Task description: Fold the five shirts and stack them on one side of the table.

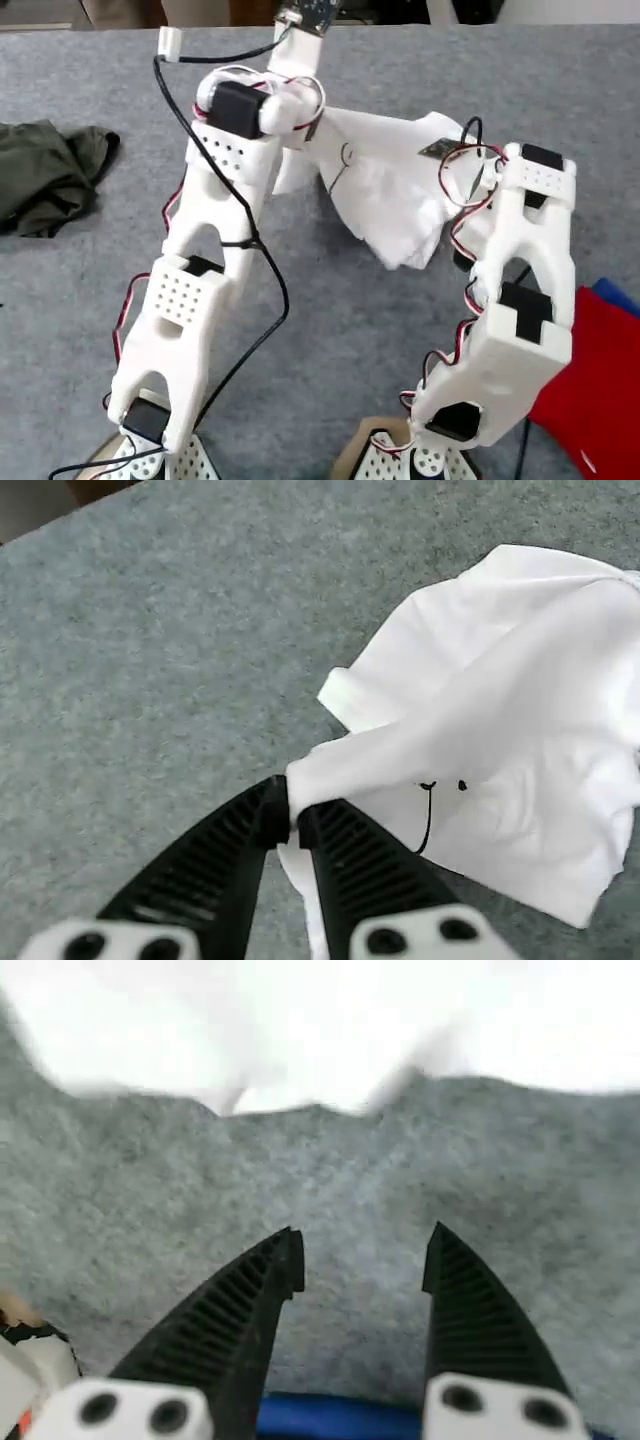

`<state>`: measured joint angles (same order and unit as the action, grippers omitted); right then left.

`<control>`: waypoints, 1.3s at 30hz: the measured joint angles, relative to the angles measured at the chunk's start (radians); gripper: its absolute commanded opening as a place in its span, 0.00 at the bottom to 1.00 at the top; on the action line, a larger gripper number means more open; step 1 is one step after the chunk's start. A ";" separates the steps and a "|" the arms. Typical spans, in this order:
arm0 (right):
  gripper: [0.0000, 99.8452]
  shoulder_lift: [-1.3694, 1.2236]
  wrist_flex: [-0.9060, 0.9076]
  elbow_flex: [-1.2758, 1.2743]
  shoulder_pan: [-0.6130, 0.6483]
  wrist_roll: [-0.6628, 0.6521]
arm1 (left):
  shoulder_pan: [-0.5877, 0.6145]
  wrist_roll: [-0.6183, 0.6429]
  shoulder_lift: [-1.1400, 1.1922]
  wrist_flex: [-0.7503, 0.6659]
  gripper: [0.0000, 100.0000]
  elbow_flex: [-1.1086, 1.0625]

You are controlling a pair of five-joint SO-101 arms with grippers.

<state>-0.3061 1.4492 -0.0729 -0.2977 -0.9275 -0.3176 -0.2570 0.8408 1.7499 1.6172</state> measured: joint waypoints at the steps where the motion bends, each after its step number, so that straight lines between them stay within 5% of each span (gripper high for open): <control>1: 0.20 0.025 0.002 -0.006 0.000 -0.020 | 0.009 -0.015 0.000 0.000 0.02 -0.011; 9: 0.20 0.276 0.015 -0.173 -0.018 -0.301 | 0.133 -0.137 -0.005 0.000 0.02 -0.109; 14: 0.20 0.393 -0.018 -0.313 0.091 -0.390 | 0.170 -0.201 -0.005 0.000 0.02 -0.242; 28: 0.20 0.482 -0.281 -0.486 0.588 -0.245 | 0.296 -0.178 -0.005 -0.104 0.02 -0.555; 39: 0.20 0.319 -0.376 -0.486 0.646 -0.167 | 0.296 -0.051 0.008 -0.244 0.02 -0.560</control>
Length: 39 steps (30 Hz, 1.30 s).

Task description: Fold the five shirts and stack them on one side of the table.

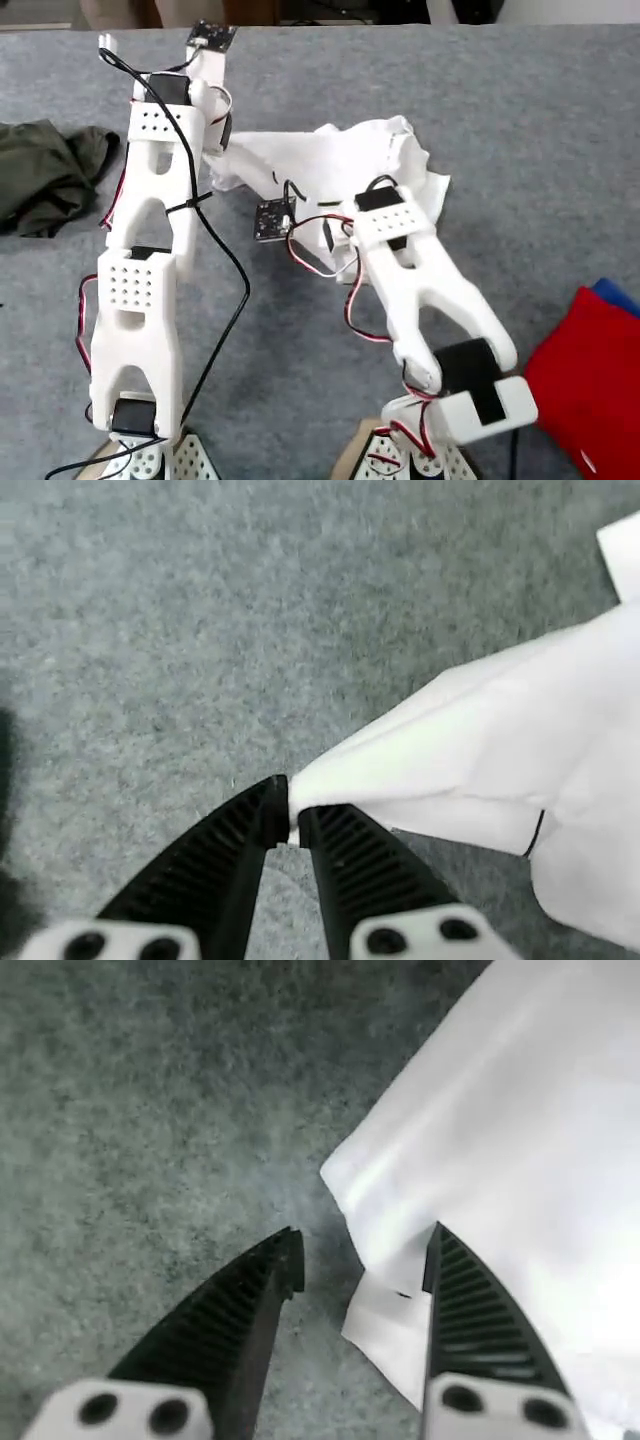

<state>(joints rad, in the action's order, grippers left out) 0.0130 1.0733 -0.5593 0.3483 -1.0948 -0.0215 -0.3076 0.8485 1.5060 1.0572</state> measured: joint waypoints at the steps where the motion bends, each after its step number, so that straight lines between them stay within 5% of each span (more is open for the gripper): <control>1: 0.20 -0.009 -0.003 0.000 0.000 0.000 | 0.000 0.003 0.014 -0.008 0.02 0.000; 24: 0.20 0.153 -0.012 -0.109 0.109 0.043 | 0.006 0.064 0.083 -0.037 0.02 0.009; 39: 0.20 0.316 0.173 -0.003 0.229 0.117 | 0.006 0.092 0.083 -0.037 0.02 0.009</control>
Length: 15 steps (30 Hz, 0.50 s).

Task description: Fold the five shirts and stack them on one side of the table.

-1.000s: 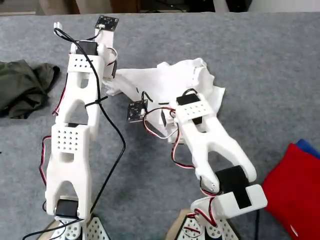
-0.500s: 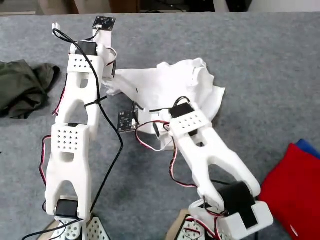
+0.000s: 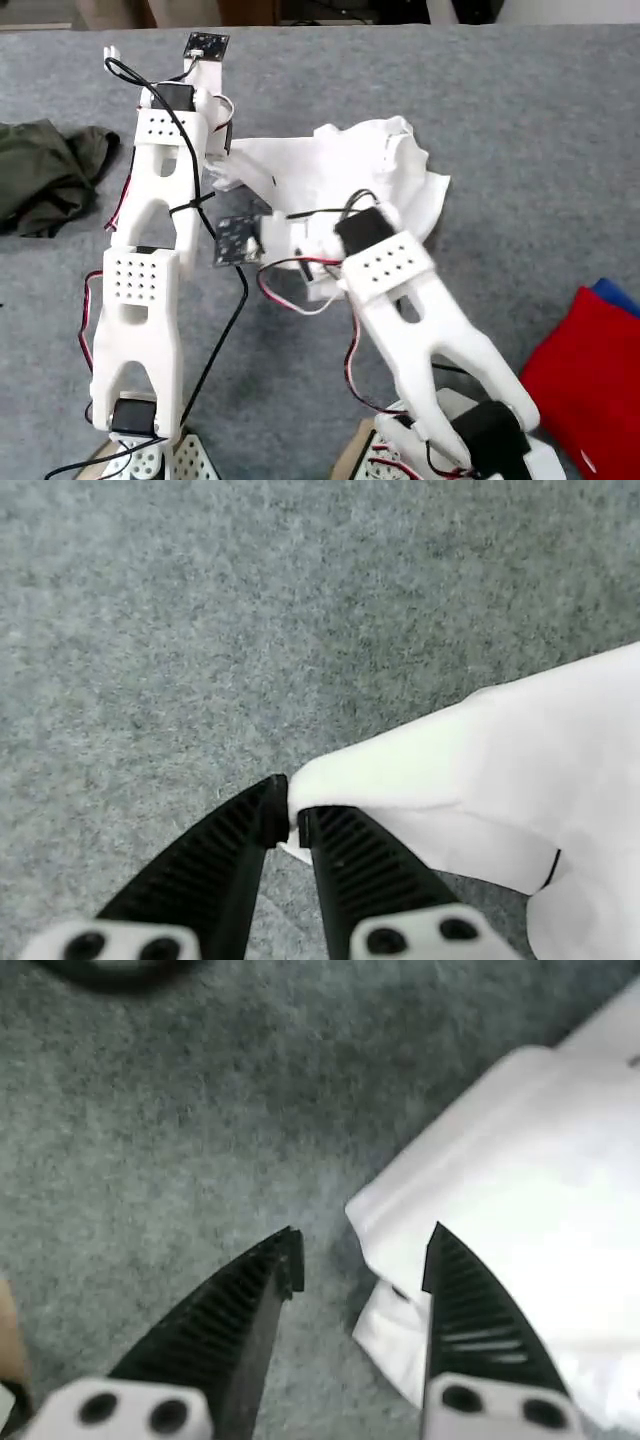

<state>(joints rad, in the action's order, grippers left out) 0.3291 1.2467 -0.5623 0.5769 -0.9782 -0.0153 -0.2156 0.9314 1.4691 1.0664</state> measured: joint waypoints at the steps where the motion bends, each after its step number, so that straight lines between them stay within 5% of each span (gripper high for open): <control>1: 0.20 -0.025 -0.018 0.000 0.003 0.000 | 0.000 0.000 0.000 0.000 0.02 0.000; 15: 0.20 -0.325 -0.183 0.000 -0.112 0.000 | 0.020 0.000 0.002 -0.025 0.02 0.000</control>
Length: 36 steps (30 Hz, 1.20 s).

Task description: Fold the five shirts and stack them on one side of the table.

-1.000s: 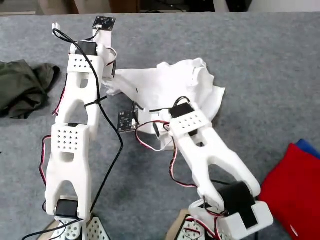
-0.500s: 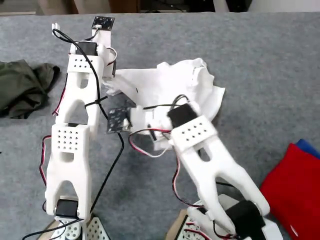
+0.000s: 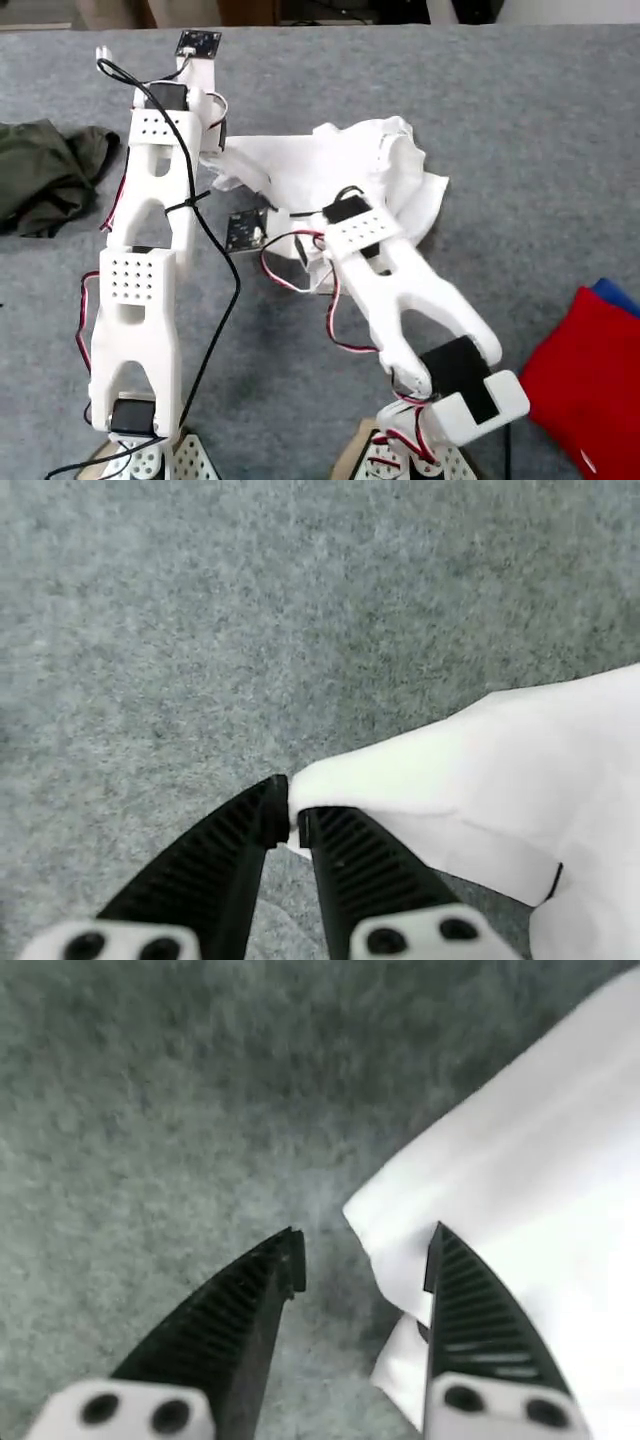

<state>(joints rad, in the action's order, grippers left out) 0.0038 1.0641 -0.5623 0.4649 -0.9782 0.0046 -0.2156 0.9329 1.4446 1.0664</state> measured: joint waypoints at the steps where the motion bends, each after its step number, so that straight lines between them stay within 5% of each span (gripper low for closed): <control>1: 0.20 -0.005 0.000 -0.002 -0.011 0.000 | 0.000 0.000 0.000 0.000 0.02 0.000; 19: 0.20 -0.037 -0.158 -0.127 -0.017 0.000 | 0.000 0.003 0.000 0.000 0.02 0.000; 36: 0.11 -0.270 0.035 0.183 -0.014 -0.002 | 0.000 0.003 0.000 0.000 0.02 0.000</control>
<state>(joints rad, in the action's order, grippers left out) -0.2662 1.0994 -0.3798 0.4511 -0.9797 0.0046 -0.2125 0.9329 1.4446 1.0664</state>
